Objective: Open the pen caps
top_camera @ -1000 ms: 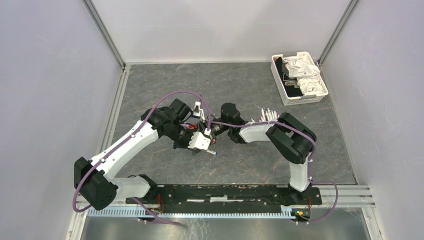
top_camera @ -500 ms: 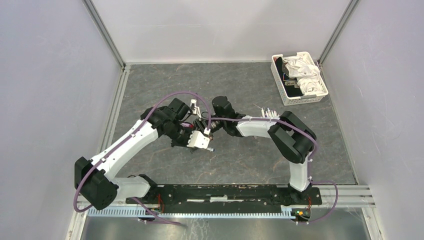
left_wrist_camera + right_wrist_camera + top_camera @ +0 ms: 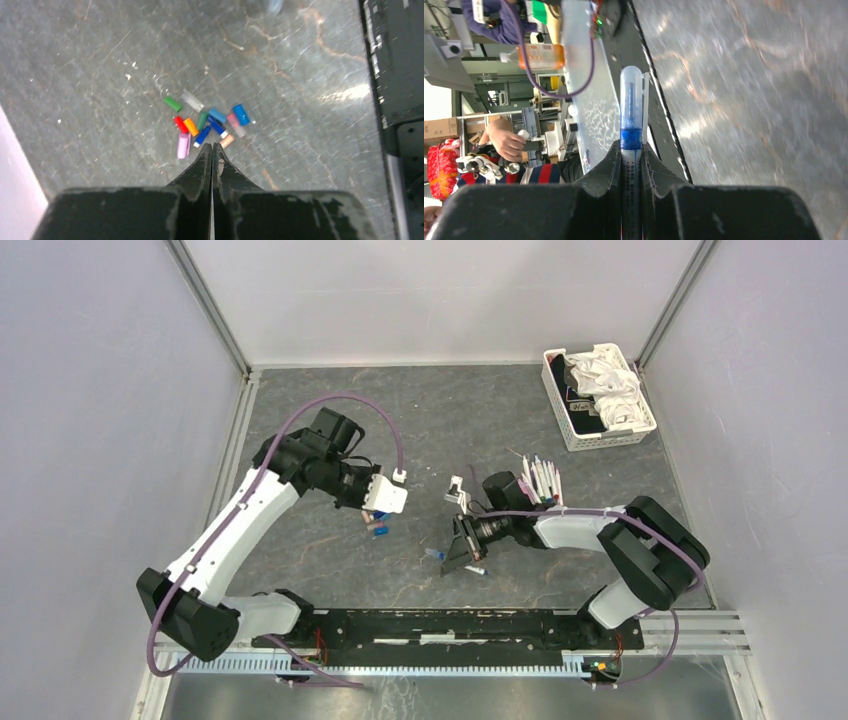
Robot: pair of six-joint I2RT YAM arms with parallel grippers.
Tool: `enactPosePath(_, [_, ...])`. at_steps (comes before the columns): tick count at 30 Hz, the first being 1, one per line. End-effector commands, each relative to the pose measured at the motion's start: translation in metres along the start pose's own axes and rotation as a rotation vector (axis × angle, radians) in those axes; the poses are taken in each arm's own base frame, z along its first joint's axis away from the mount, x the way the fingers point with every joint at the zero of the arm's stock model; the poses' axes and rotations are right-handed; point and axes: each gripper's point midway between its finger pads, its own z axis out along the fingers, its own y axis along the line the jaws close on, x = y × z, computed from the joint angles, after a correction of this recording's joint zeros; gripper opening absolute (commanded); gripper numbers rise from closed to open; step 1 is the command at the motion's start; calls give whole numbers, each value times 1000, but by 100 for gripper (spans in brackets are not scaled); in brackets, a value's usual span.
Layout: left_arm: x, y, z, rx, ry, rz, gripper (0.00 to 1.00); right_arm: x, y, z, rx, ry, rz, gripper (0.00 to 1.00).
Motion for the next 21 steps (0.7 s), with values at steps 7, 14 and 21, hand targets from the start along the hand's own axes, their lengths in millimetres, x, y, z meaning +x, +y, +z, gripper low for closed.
enactPosePath(7, [-51, -49, 36, 127, -143, -86, 65, -75, 98, 14, -300, -89, -219, 0])
enactPosePath(14, [-55, -44, 47, 128, -148, -53, 69, -93, 132, 23, -380, -78, -264, 0])
enactPosePath(21, [-56, -46, 48, 132, -139, -16, 22, -102, 135, 33, -384, -69, -250, 0])
